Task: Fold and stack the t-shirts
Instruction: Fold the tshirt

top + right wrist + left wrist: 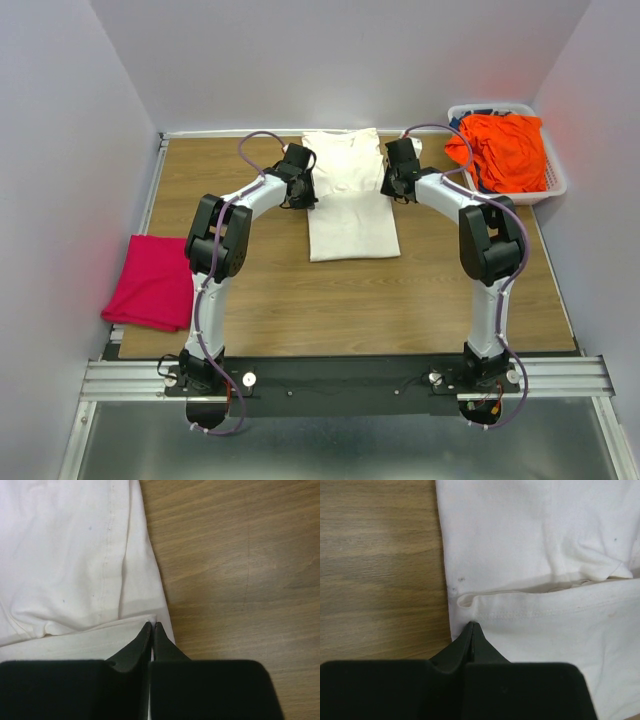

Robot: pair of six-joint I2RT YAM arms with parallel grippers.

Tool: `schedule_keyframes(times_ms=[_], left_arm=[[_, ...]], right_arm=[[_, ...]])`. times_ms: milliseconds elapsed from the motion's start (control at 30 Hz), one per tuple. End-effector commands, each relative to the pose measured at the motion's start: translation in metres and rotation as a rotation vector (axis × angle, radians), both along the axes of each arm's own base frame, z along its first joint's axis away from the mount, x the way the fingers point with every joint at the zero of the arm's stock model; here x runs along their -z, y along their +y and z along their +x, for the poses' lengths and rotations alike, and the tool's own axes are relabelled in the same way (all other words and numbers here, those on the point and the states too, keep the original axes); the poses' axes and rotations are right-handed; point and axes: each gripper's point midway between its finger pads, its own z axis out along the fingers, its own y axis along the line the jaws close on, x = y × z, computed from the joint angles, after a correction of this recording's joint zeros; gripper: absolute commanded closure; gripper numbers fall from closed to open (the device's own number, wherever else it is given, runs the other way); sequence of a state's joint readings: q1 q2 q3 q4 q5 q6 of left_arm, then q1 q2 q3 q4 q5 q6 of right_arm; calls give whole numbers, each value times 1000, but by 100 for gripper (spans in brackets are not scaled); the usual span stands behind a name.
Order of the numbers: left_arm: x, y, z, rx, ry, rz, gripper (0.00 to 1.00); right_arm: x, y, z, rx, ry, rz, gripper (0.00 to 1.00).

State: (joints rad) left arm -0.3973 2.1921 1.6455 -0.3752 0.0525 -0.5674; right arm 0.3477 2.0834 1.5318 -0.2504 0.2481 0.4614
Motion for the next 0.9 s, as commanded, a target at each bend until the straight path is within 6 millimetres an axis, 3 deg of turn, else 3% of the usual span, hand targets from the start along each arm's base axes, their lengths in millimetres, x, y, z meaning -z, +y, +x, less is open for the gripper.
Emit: schedule_keyframes(times_ms=[0, 33, 133, 167, 267, 300, 400, 467, 667, 867], left_arm=[[13, 15, 2, -16, 18, 58, 100], [6, 13, 5, -14, 3, 52, 100], [-15, 10, 12, 2, -36, 32, 100], [-23, 9, 14, 7, -49, 27, 95], [-57, 6, 21, 20, -117, 9, 78], [-73, 4, 22, 27, -148, -9, 76], [-88, -8, 17, 59, -170, -40, 74], [-91, -24, 10, 92, -173, -51, 77], [-66, -67, -7, 177, -121, -87, 97], [-45, -83, 4, 175, -104, -83, 100]], right_arm=[[12, -9, -1, 26, 23, -18, 89], [12, -9, -1, 23, 24, -18, 77], [2, -11, 4, 22, 4, -19, 59], [-2, -12, 5, 23, -4, -19, 53], [-22, -15, 5, 24, -33, -21, 51], [-32, -12, 3, 14, -45, -5, 51], [-41, -2, -4, -18, -48, 45, 51], [-43, 8, -12, -53, -38, 77, 52], [-25, 47, -26, -151, 9, 98, 53], [-5, 70, -19, -212, 27, 78, 53]])
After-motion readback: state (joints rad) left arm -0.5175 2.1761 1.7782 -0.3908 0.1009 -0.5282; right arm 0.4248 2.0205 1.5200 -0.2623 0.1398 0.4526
